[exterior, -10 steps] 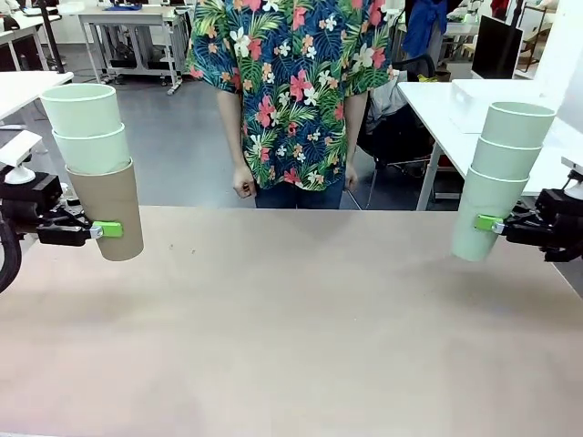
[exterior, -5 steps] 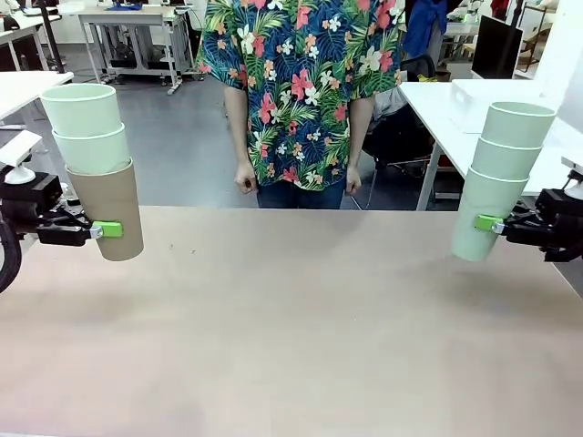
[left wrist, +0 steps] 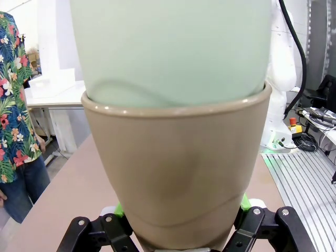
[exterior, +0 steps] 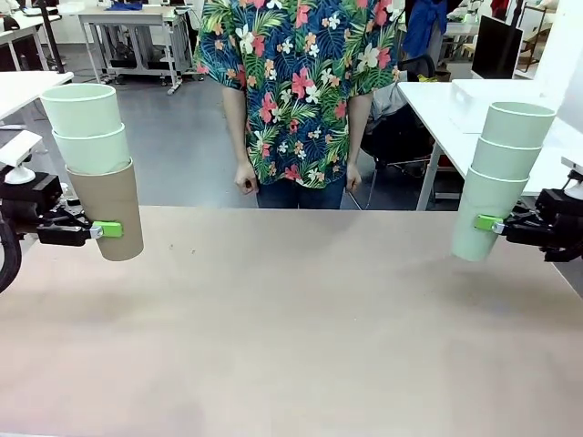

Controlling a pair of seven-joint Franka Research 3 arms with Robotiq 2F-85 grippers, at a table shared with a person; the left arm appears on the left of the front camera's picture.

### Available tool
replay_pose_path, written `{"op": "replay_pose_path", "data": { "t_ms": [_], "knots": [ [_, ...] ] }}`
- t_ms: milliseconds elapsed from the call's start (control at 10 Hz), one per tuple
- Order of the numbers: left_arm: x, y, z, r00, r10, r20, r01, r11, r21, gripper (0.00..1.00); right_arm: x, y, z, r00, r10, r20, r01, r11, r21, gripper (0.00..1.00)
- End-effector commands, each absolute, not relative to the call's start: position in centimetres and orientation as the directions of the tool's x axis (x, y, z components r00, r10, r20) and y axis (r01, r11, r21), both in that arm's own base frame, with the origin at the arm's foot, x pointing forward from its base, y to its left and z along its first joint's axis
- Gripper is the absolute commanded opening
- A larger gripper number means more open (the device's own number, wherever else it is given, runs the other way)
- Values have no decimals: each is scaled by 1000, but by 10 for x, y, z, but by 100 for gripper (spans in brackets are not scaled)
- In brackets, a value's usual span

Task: Stack the cups and store them in the basket.
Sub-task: Place the stack of Reusable plastic cups into the Pantry Basket.

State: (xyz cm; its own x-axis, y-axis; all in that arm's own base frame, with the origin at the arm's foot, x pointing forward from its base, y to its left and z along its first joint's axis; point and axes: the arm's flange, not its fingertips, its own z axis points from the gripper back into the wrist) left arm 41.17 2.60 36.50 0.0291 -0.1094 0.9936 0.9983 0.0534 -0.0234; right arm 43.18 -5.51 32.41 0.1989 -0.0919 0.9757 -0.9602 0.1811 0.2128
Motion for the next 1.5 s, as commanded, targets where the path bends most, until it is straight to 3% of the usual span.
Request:
{"op": "replay_pose_path", "data": {
  "t_ms": [0,1400],
  "knots": [
    [410,25,367,18,-104,994,999,52,-13,83,432,-54,329,189,-92,978,-962,180,203,86],
    [410,25,367,18,-104,994,999,52,-13,83,432,-54,329,189,-92,978,-962,180,203,86]
  ]
}}
